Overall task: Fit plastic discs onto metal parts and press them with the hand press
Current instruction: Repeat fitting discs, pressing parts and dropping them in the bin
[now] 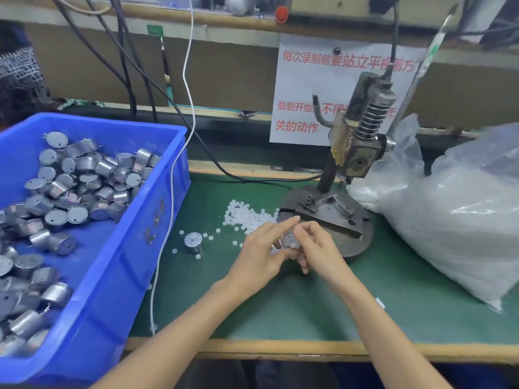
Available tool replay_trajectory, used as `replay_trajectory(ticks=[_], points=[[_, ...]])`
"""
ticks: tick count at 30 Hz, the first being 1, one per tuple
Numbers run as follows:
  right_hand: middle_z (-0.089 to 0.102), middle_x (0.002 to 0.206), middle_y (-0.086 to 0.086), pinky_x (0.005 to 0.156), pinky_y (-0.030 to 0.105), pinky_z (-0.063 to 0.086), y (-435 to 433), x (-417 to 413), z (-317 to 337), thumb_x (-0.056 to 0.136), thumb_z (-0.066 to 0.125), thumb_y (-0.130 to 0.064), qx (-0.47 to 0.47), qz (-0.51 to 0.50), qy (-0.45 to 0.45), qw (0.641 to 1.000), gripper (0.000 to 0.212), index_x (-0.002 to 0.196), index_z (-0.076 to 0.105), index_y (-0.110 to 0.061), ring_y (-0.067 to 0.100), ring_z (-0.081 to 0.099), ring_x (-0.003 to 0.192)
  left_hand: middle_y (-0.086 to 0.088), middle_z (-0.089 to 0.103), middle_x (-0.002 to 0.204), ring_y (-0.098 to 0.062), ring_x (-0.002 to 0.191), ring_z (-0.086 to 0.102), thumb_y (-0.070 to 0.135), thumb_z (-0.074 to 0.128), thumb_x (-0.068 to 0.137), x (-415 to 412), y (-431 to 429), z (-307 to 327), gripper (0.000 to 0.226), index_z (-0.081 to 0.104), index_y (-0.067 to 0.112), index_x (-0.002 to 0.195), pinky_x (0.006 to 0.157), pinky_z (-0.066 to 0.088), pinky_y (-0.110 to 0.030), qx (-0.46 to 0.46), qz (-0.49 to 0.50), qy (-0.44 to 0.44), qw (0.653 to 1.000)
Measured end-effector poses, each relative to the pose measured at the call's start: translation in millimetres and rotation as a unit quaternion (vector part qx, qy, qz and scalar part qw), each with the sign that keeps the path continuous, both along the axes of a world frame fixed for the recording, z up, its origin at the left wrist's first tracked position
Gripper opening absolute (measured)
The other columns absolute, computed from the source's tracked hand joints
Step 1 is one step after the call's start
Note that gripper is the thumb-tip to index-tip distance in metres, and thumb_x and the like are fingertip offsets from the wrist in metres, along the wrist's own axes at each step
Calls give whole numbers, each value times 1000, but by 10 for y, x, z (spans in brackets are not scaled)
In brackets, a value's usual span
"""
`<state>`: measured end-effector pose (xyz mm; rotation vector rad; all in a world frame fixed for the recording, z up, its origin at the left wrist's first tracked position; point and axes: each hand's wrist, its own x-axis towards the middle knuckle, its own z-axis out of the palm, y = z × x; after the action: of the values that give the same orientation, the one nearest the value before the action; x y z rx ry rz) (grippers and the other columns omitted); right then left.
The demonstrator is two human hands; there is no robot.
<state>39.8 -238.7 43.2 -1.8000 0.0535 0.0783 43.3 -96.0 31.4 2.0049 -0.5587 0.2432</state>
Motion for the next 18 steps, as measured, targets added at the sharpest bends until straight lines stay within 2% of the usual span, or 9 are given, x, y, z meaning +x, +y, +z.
replay_trajectory(ticks=[1, 3, 6, 9, 11, 14, 18], points=[[57, 50, -8, 40, 22, 38, -115, -8, 34, 99, 45, -32, 36, -17, 0, 999, 20, 91, 51, -15, 7, 45, 41, 6, 59, 84, 2, 70, 54, 12, 70, 81, 35, -141, 60, 47, 59, 24, 126, 75, 46, -10, -16, 4, 24, 1000], [60, 56, -6, 39, 20, 38, -277, -4, 81, 98, 48, -25, 67, -45, -6, 997, 12, 91, 55, -18, 7, 47, 42, 9, 57, 70, -6, 56, 53, 19, 67, 84, 110, -354, 132, 37, 61, 25, 120, 61, 54, -25, -42, 14, 83, 996], [63, 57, -6, 39, 19, 39, -560, 103, 152, 93, 54, -15, -17, -100, -19, 995, 11, 87, 58, -22, 6, 48, 42, 1, 64, 74, -15, 59, 50, 24, 62, 88, 256, -683, 189, 26, 55, 26, 113, 51, 44, -27, 1, 1, 101, 995], [61, 59, -2, 43, 20, 40, -748, 265, 210, 89, 54, -15, -111, -147, -40, 982, 11, 81, 60, -19, 4, 50, 40, 0, 65, 76, -21, 68, 53, 28, 60, 89, 383, -888, 219, 22, 47, 22, 107, 61, 46, -35, 72, 11, 93, 993], [63, 64, 0, 49, 20, 41, -787, 346, 205, 90, 55, -17, -147, -162, -49, 975, 7, 87, 61, -17, 2, 52, 40, 5, 61, 72, -22, 75, 57, 35, 61, 88, 467, -944, 228, 24, 51, 22, 105, 66, 48, -35, 137, 58, 64, 987], [67, 69, 2, 48, 18, 42, -776, 369, 132, 90, 55, -16, -131, -183, -68, 972, 7, 95, 59, -19, 3, 55, 43, 8, 56, 80, -17, 85, 56, 43, 64, 84, 584, -962, 214, 28, 58, 23, 103, 65, 39, -29, 186, 140, -3, 973], [69, 67, -4, 52, 21, 43, -812, 312, 54, 87, 49, -8, -103, -184, -87, 974, 20, 99, 57, -21, 6, 59, 46, 2, 51, 104, -17, 99, 45, 37, 66, 81, 695, -977, 134, 37, 59, 22, 114, 77, 37, -26, 183, 156, -56, 969]])
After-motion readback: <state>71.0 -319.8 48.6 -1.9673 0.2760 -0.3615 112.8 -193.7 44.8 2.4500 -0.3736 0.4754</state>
